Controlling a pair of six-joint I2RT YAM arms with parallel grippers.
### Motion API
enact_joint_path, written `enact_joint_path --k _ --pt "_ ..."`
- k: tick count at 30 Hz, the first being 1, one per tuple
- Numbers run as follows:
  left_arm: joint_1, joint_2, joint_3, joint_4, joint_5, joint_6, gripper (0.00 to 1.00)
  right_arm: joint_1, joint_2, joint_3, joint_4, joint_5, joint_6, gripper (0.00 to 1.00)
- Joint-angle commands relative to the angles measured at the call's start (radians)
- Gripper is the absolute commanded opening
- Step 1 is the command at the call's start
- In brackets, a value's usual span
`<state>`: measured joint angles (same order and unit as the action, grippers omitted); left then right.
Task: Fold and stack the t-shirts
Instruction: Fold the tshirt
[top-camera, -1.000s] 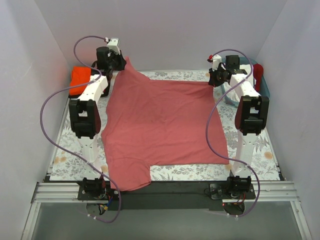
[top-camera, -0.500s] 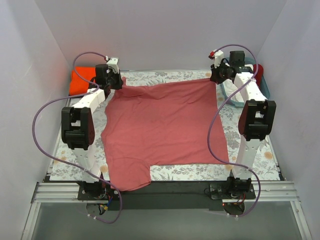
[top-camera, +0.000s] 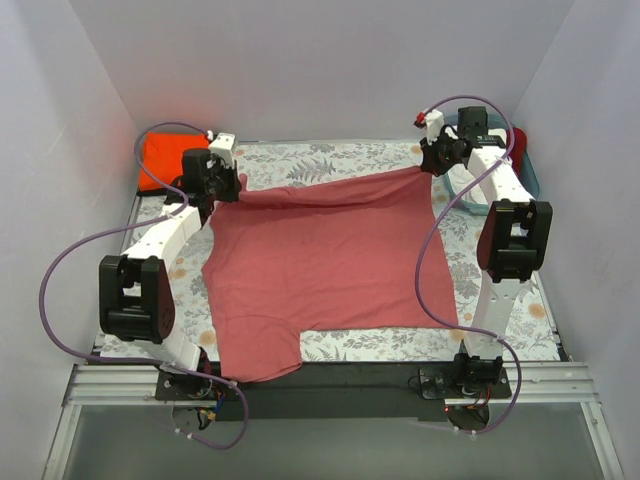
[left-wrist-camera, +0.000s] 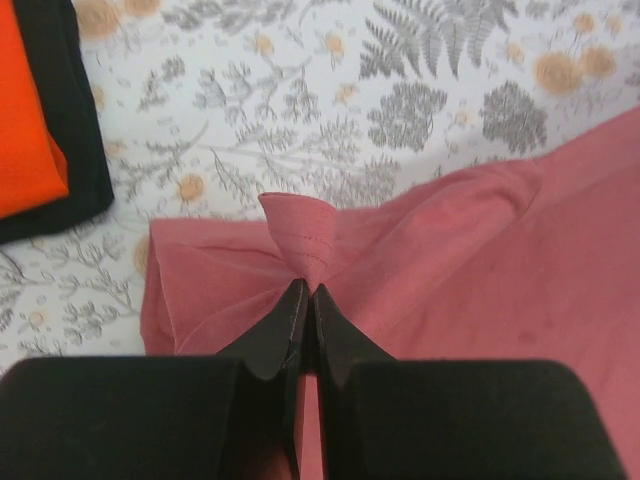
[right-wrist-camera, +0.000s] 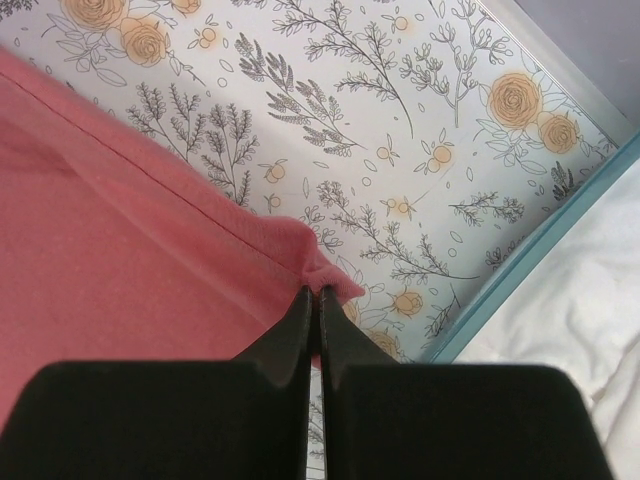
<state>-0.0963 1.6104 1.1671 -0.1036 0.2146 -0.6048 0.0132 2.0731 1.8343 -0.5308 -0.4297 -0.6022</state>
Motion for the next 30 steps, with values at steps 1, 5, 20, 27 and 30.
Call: enact_joint_path --k 1,5,20,27,30 --pt "-0.023 -0.058 -0.049 -0.061 -0.069 0.036 0.00 -0.030 -0.027 -0.010 -0.026 -0.020 -0.051 0.01" --pt "-0.023 -0.058 -0.083 -0.091 -0.109 0.037 0.00 -0.035 -0.045 -0.043 -0.034 -0.026 -0.085 0.01" --pt "-0.023 -0.092 -0.164 -0.182 -0.093 0.100 0.00 -0.038 -0.102 -0.207 -0.100 -0.012 -0.225 0.01" --pt "-0.023 -0.093 -0.198 -0.203 -0.100 0.149 0.00 -0.033 -0.117 -0.273 -0.129 -0.015 -0.263 0.01" --pt "-0.023 -0.067 -0.187 -0.217 -0.074 0.161 0.00 -0.030 -0.113 -0.290 -0.133 -0.004 -0.271 0.01"
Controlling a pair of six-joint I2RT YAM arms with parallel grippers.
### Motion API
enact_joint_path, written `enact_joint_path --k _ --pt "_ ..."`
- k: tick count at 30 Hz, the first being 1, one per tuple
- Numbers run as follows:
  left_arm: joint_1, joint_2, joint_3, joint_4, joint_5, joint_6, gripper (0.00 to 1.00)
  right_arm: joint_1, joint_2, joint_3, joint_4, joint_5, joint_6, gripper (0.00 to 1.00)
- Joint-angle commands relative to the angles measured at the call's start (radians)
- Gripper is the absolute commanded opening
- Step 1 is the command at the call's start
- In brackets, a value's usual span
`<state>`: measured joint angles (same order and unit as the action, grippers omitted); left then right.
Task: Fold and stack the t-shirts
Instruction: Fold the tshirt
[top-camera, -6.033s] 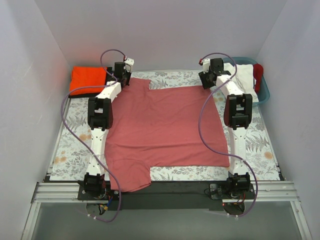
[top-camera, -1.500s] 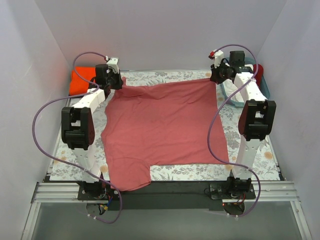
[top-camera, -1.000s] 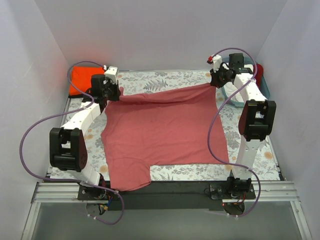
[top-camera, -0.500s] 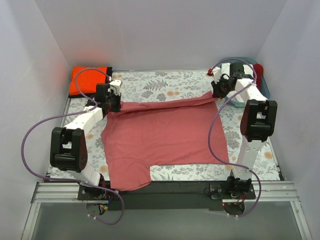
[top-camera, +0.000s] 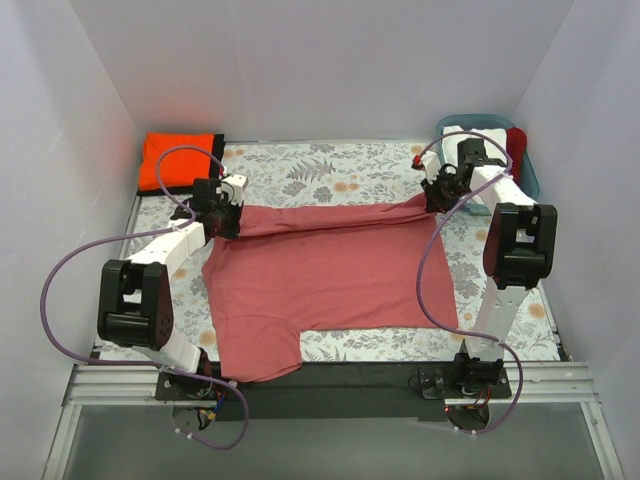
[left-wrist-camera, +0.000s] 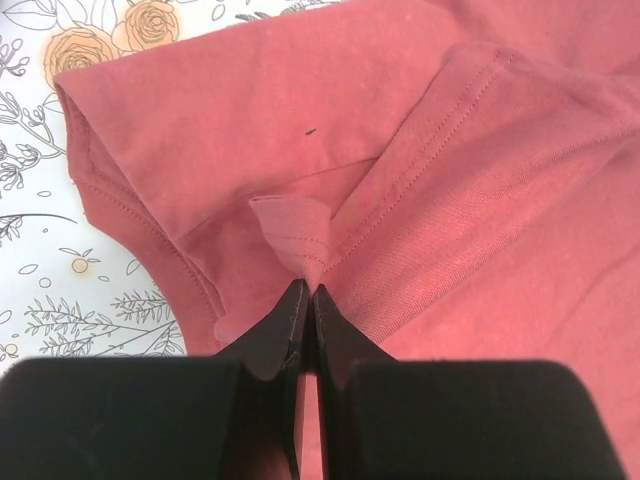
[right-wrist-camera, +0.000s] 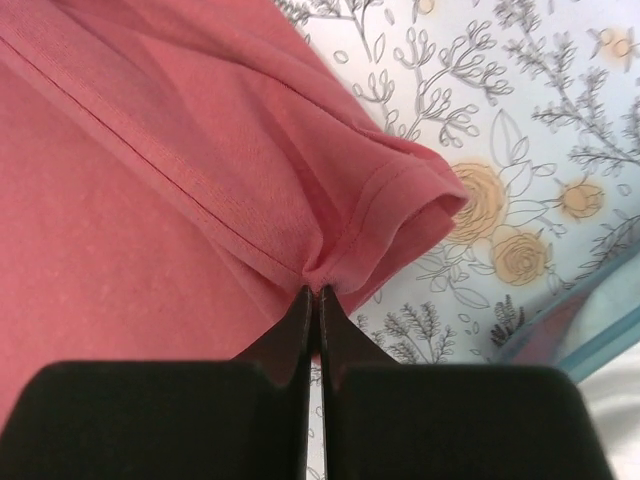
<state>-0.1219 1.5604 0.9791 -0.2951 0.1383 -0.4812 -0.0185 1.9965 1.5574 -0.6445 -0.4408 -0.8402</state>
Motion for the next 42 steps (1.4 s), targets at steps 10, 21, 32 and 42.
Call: enact_joint_path --k 10,21,32,42 --pt "0.050 -0.042 0.128 -0.173 0.245 0.090 0.32 -0.001 -0.116 0.010 -0.118 -0.047 -0.033 0.68" --pt "0.062 0.223 0.411 -0.306 0.363 0.041 0.42 0.017 0.093 0.297 -0.233 0.008 0.124 0.53" --pt "0.062 0.282 0.399 -0.383 0.284 0.092 0.46 0.049 0.139 0.221 -0.290 0.116 0.084 0.51" --pt "0.062 0.263 0.368 -0.368 0.276 0.082 0.46 0.043 0.153 0.254 -0.299 0.152 0.187 0.48"
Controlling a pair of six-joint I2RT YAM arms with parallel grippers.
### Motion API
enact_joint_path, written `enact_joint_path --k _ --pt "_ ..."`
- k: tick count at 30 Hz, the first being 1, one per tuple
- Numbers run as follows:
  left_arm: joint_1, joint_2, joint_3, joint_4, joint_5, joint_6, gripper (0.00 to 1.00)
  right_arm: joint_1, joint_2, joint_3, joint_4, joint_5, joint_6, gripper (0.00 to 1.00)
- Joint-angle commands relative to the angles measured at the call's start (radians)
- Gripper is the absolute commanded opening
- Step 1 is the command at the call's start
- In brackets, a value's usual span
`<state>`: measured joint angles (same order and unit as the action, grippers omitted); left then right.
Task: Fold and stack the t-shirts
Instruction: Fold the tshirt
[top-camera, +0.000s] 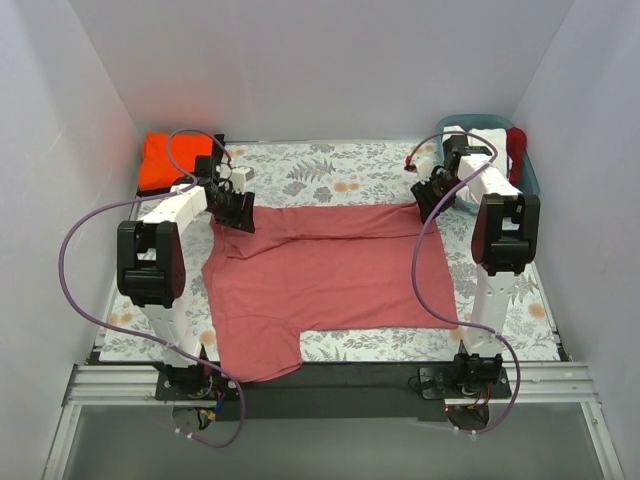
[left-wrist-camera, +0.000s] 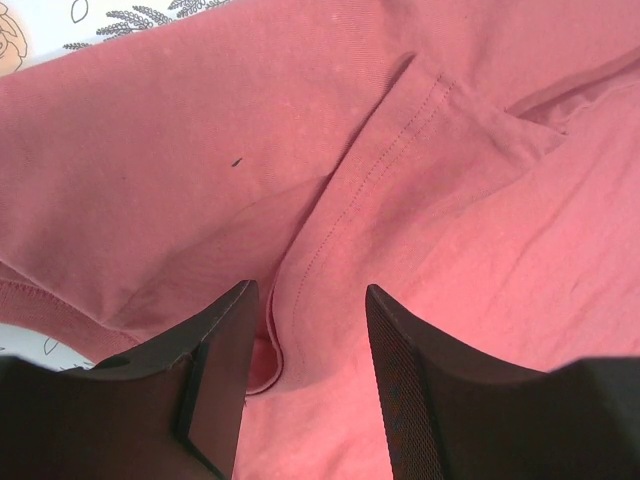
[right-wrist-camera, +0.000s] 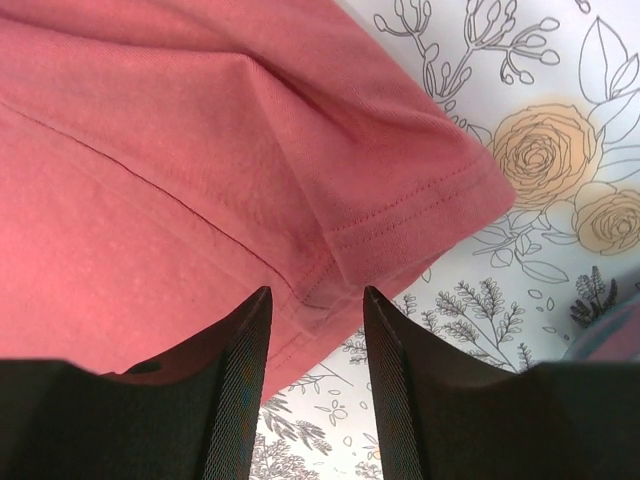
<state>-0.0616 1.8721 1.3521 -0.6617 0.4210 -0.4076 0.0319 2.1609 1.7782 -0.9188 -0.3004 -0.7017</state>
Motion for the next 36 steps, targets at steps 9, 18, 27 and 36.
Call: enact_joint_path --k 9,18,27,36 --pt "0.002 -0.048 0.002 0.008 0.001 0.006 0.46 -0.015 0.040 0.044 -0.041 0.009 0.106 0.39" --pt "0.002 -0.053 -0.014 0.013 0.004 0.007 0.46 -0.020 0.093 0.089 -0.040 -0.003 0.143 0.44" --pt "0.002 -0.047 -0.015 0.020 0.006 0.004 0.46 -0.020 0.105 0.136 -0.043 -0.017 0.166 0.48" --pt "0.002 -0.042 -0.013 0.017 -0.001 0.006 0.47 -0.020 0.106 0.109 -0.049 -0.022 0.156 0.30"
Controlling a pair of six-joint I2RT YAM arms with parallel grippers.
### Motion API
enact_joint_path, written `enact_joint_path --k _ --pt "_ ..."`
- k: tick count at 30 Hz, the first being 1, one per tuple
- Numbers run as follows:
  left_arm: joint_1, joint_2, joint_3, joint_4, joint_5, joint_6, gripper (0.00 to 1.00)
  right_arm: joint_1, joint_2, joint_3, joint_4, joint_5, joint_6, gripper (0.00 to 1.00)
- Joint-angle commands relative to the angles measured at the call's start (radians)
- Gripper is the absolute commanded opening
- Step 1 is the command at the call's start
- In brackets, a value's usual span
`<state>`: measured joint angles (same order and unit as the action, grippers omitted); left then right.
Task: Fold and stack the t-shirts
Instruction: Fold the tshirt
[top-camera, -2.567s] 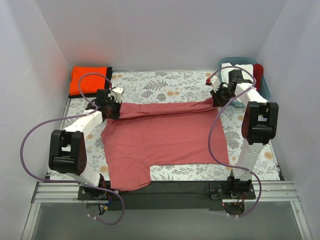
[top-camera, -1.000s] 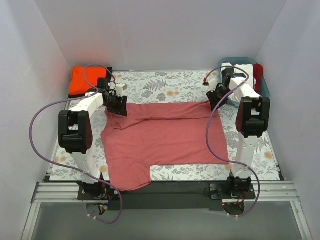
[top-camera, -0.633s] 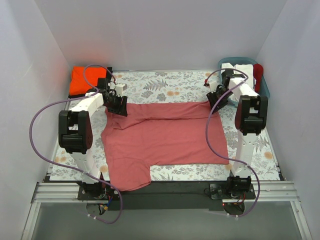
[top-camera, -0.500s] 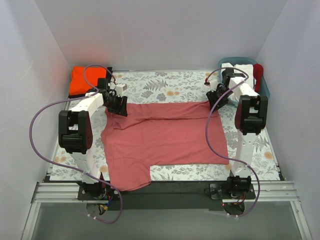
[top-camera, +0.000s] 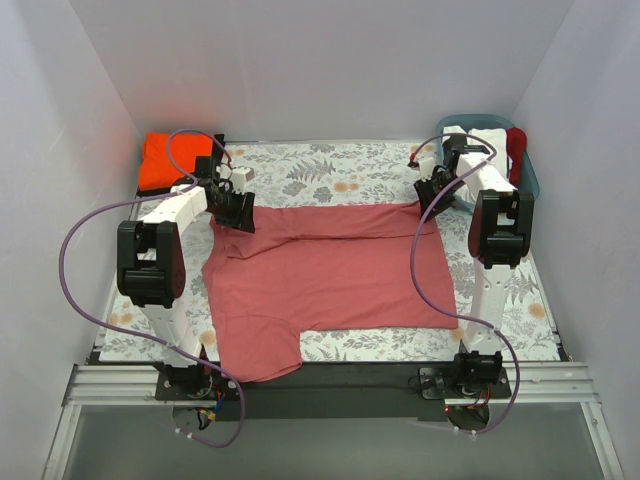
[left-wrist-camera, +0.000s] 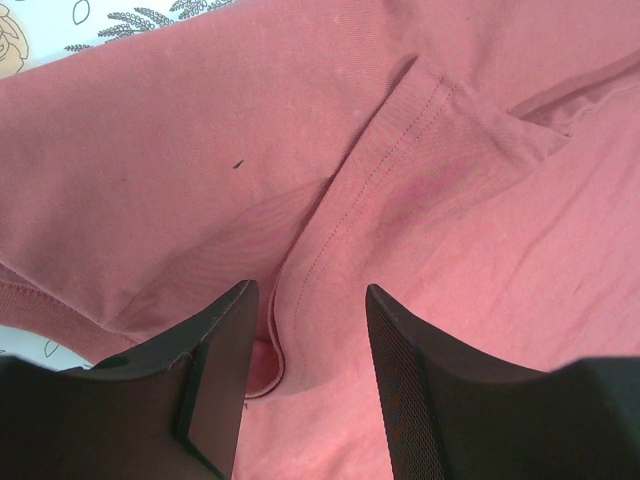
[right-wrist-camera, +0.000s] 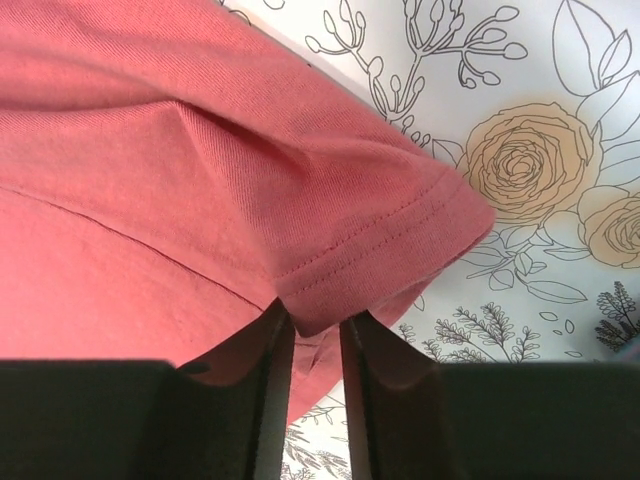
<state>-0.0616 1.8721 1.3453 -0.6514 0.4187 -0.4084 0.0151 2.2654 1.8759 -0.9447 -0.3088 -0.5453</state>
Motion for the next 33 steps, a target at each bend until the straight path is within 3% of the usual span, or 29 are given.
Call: enact_joint_path --k 1,4,7,23,24,25,28,33 --pt "0.002 -0.039 -0.005 0.009 0.002 0.006 0.46 -0.003 0.002 0.011 -0.025 -0.013 -0.002 0.29" --pt "0.002 -0.039 -0.002 0.007 0.002 0.005 0.46 -0.003 -0.015 0.009 -0.029 -0.010 -0.005 0.11" --pt "0.002 -0.039 -0.001 0.007 0.000 0.005 0.46 -0.003 -0.046 0.000 -0.031 -0.003 -0.015 0.02" --pt "0.002 -0.070 -0.014 0.004 -0.006 0.014 0.46 -0.053 -0.139 -0.084 -0.066 0.043 -0.056 0.01" --pt "0.002 -0.068 -0.014 0.004 -0.005 0.013 0.46 -0.053 -0.135 -0.078 -0.065 0.039 -0.051 0.04" --pt "0.002 -0.067 -0.015 0.006 -0.003 0.013 0.46 -0.053 -0.123 -0.063 -0.065 0.028 -0.045 0.26" --pt "0.002 -0.060 -0.009 0.006 -0.003 0.008 0.46 -0.053 -0.090 -0.021 -0.074 0.001 -0.013 0.35" --pt "0.002 -0.067 -0.012 0.004 -0.004 0.008 0.46 -0.053 -0.104 -0.053 -0.081 -0.024 -0.013 0.35"
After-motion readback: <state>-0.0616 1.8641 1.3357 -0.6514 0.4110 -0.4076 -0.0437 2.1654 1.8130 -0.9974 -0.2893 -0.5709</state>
